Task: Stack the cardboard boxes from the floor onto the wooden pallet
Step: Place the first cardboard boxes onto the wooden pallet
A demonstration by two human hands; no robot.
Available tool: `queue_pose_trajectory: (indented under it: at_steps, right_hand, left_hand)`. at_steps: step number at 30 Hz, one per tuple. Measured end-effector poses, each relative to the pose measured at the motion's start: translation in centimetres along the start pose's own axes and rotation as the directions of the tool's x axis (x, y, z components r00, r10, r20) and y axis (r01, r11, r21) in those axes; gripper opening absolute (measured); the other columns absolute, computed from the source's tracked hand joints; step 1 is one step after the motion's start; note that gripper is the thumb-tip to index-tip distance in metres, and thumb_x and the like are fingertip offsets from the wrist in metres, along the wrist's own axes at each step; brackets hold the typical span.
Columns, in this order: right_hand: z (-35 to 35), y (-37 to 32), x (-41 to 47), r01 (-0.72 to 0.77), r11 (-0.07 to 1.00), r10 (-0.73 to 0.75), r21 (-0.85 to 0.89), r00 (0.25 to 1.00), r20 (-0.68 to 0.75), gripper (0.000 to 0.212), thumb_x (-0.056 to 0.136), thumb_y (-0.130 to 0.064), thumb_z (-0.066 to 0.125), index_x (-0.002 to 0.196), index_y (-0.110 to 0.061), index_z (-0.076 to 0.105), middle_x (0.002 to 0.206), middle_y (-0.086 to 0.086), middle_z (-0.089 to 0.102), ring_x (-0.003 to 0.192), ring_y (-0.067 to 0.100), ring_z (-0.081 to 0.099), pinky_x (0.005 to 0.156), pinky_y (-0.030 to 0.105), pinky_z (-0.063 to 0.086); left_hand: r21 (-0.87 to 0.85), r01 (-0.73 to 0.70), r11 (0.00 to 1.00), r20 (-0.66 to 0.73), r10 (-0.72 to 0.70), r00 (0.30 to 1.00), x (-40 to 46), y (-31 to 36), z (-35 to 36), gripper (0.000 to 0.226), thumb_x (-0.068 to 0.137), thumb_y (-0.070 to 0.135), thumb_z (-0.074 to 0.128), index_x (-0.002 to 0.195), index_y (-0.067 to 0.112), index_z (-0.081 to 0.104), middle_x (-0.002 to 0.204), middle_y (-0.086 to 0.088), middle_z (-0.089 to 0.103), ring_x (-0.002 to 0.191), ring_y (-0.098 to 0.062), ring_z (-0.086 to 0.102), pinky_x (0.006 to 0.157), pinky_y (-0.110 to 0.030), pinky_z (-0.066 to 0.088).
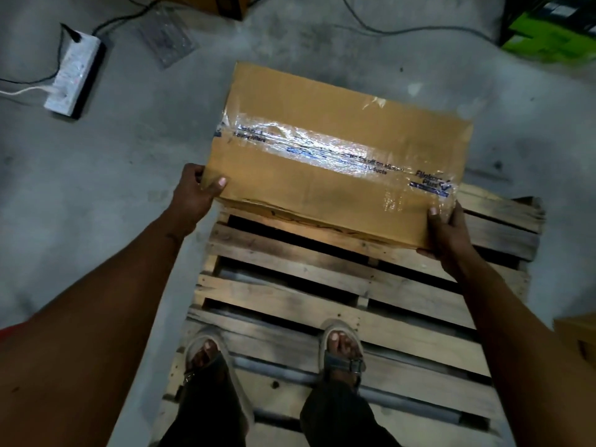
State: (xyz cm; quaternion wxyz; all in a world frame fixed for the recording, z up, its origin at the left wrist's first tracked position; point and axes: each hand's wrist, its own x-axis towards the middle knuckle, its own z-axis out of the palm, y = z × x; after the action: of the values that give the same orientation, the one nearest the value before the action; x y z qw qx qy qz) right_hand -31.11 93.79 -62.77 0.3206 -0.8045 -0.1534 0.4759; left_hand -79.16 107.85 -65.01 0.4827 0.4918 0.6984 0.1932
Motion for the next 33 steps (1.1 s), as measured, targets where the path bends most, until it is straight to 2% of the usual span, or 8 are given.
queue_pose_trajectory:
  at_steps: [6,10,14,19,25,27,30,33]
  right_hand:
    - [0.3,1.4,0.0,0.033,0.999,-0.034,-0.016,0.998,-0.049,0.059,0.107,-0.046,0.056,0.159,-0.043,0.028,0.159,0.002,0.041,0.128,0.037,0.053,0.072,0.049,0.06]
    - [0.3,1.4,-0.3,0.053,0.998,-0.054,-0.023,0.997,-0.051,0.059,0.109,-0.044,0.053,0.161,-0.037,0.025,0.152,0.0,0.043,0.123,0.033,0.053,0.074,0.047,0.059]
    - [-0.3,2.1,-0.4,0.114,0.993,-0.114,-0.016,0.993,-0.036,0.066,0.107,-0.051,0.055,0.162,-0.036,0.023,0.159,0.005,0.041,0.127,0.037,0.056,0.072,0.047,0.06]
    - [-1.0,4.2,-3.0,0.121,0.991,-0.126,-0.053,0.985,-0.122,0.083,0.1,-0.073,0.047,0.167,-0.039,0.011,0.173,0.004,0.029,0.144,0.031,0.044,0.103,0.061,0.052]
    - [-4.5,5.5,-16.0,0.141,0.984,-0.155,-0.11,0.979,-0.132,0.065,0.109,-0.045,0.05,0.167,-0.029,0.024,0.171,0.002,0.032,0.155,0.016,0.034,0.128,0.045,0.031]
    - [-6.6,4.3,-22.2,0.126,0.984,-0.141,-0.122,0.982,-0.124,0.059,0.107,-0.044,0.052,0.161,-0.04,0.03,0.167,-0.01,0.038,0.152,0.012,0.038,0.125,0.036,0.033]
    - [-10.7,0.1,-31.9,0.107,0.983,-0.123,-0.149,0.987,-0.102,0.048,0.106,-0.035,0.057,0.143,-0.061,0.041,0.148,-0.033,0.043,0.144,0.007,0.049,0.116,0.023,0.04]
    - [-14.1,-3.8,-40.2,0.139,0.967,-0.167,-0.212,0.979,-0.12,0.062,0.105,-0.03,0.06,0.138,-0.079,0.041,0.144,-0.031,0.054,0.132,0.001,0.057,0.101,0.004,0.036]
  left_hand:
    - [0.251,-0.113,0.961,0.058,0.101,0.993,-0.7,0.0,1.2,0.051,0.111,0.026,0.049,0.143,-0.012,0.037,0.142,-0.032,0.049,0.13,-0.042,0.051,0.103,-0.038,0.04]
    - [0.377,-0.132,0.917,0.013,0.138,0.99,-0.7,-0.7,1.2,0.061,0.107,0.046,0.045,0.135,-0.008,0.047,0.127,-0.034,0.057,0.115,-0.049,0.058,0.094,-0.05,0.048]
    - [0.504,-0.109,0.857,-0.033,0.145,0.989,-1.1,0.0,1.7,0.082,0.104,0.059,0.04,0.154,-0.005,0.03,0.145,-0.036,0.044,0.129,-0.055,0.048,0.105,-0.06,0.044]
    - [0.619,-0.26,0.741,-0.071,0.383,0.921,-5.6,3.1,3.6,0.075,0.105,0.036,0.056,0.16,-0.002,0.023,0.158,-0.03,0.035,0.141,-0.049,0.04,0.115,-0.058,0.041]
    - [0.516,-0.285,0.808,0.199,0.21,0.957,-19.0,9.0,7.5,0.082,0.097,0.025,0.068,0.163,0.002,0.026,0.148,-0.03,0.053,0.126,-0.048,0.059,0.103,-0.05,0.051]
    - [0.497,-0.222,0.839,0.247,0.109,0.963,-24.7,12.3,8.1,0.086,0.096,0.024,0.072,0.165,0.013,0.022,0.151,-0.024,0.054,0.117,-0.044,0.066,0.097,-0.044,0.054]
    - [0.451,-0.189,0.872,0.448,-0.038,0.893,-32.6,20.9,8.6,0.088,0.099,0.032,0.068,0.164,0.023,0.008,0.163,0.0,0.04,0.144,-0.023,0.049,0.112,-0.025,0.037]
    - [0.359,-0.07,0.931,0.535,-0.144,0.833,-37.2,26.1,8.5,0.073,0.108,0.026,0.057,0.164,0.014,0.011,0.165,-0.002,0.03,0.153,-0.023,0.036,0.113,-0.02,0.03]
